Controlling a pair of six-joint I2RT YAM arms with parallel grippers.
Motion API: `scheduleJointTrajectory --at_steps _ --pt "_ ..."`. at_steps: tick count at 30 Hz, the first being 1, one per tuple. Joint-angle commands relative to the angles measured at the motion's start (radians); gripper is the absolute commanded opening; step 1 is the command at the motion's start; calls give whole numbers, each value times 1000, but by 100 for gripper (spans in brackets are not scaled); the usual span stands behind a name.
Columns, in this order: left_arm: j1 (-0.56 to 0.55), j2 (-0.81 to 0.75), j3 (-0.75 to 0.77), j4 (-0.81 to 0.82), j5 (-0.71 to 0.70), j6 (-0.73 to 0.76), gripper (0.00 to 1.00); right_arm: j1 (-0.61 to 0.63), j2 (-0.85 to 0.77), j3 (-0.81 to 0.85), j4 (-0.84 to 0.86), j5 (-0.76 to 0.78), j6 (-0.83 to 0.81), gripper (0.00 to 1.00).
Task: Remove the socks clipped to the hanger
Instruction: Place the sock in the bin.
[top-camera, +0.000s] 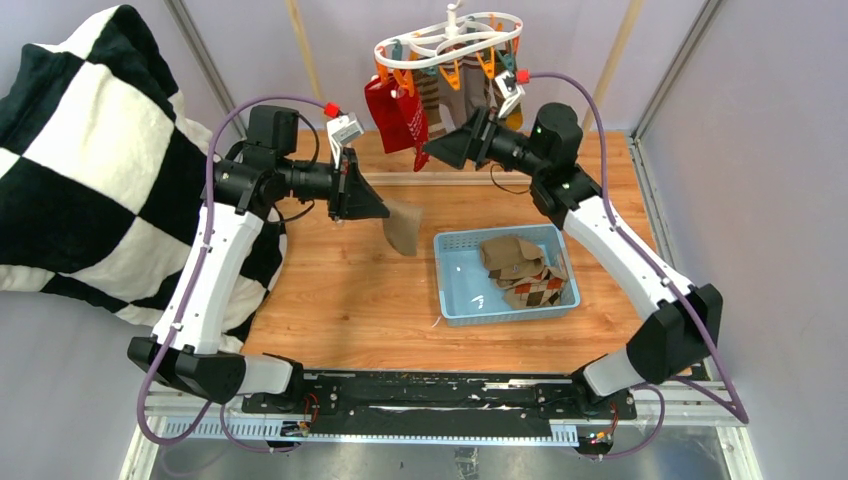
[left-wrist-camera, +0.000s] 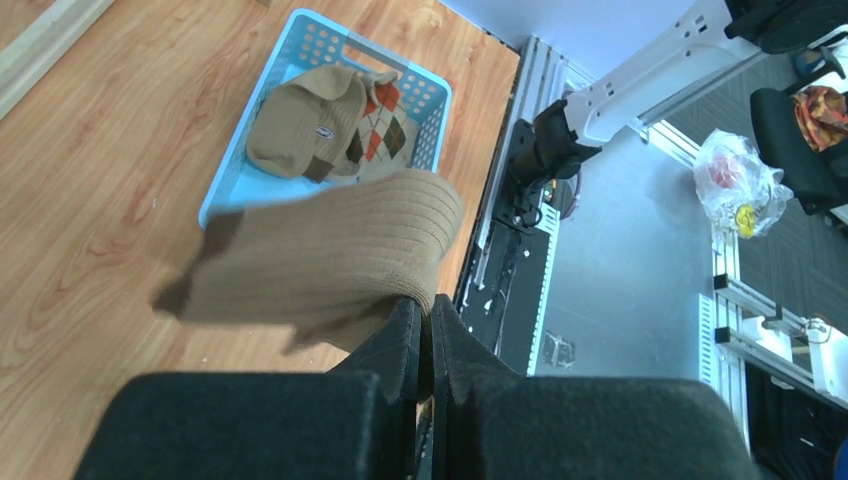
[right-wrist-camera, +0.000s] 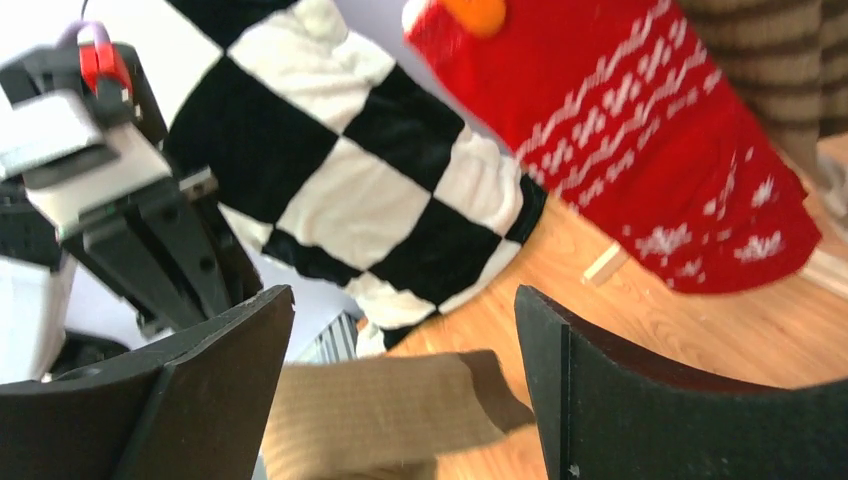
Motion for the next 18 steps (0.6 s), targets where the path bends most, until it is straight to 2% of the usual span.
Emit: scheduleJointTrajectory --at_steps 1,3,6,10,14,18 --pt "-21 -13 3 -5 -19 22 0 20 -115 -134 108 -103 -68 88" --pt "-27 -13 6 -5 -21 24 0 44 -146 -193 173 -161 -84 88" --pt "-38 -14 10 -5 -29 27 0 91 -193 -308 358 -243 -76 88" --pt "-53 -21 13 -4 -39 34 0 178 -217 -335 278 -239 -229 87" --pt "-62 -25 14 -4 -38 33 0 221 -205 -340 228 -217 -295 84" --pt "-64 -38 8 -4 -32 36 0 223 -194 -335 192 -201 -314 75"
